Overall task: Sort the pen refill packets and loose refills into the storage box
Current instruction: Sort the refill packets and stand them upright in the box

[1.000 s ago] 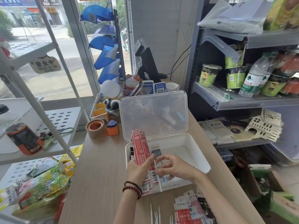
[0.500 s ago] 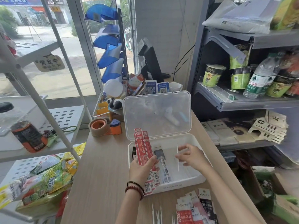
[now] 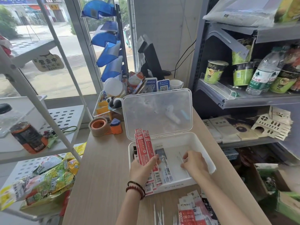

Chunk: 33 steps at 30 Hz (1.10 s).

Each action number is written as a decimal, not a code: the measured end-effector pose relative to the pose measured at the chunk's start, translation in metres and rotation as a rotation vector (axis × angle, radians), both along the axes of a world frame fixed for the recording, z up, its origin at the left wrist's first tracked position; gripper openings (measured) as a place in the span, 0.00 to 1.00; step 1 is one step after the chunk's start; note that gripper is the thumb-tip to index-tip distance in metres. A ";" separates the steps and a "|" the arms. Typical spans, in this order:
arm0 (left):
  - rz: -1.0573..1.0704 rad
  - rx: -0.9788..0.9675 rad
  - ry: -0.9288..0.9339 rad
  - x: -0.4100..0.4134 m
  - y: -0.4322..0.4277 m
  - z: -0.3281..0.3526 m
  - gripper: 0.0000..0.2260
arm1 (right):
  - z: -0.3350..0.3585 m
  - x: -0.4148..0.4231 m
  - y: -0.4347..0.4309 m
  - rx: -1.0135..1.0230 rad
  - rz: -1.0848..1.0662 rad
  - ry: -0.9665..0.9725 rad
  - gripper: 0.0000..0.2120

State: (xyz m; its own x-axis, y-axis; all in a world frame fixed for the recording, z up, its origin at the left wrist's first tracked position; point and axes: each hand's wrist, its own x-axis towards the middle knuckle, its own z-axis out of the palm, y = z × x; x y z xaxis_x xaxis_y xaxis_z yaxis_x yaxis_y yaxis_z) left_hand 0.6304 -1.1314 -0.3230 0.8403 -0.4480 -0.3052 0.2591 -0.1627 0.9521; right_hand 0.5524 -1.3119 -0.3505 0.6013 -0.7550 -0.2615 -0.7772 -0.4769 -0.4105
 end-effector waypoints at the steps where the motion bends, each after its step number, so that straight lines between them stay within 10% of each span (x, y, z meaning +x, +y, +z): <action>1: -0.006 -0.013 0.003 0.000 0.000 0.001 0.07 | -0.001 0.000 -0.001 -0.018 0.001 0.009 0.12; 10: -0.029 0.022 0.011 0.000 0.001 0.000 0.06 | 0.001 -0.003 0.000 0.111 0.001 -0.282 0.11; 17: 0.006 0.021 -0.007 -0.002 0.000 0.001 0.06 | 0.038 0.005 0.033 0.617 0.225 -0.570 0.10; 33: -0.007 0.010 -0.022 -0.006 -0.001 0.006 0.09 | 0.009 -0.002 -0.007 0.252 0.005 -0.444 0.04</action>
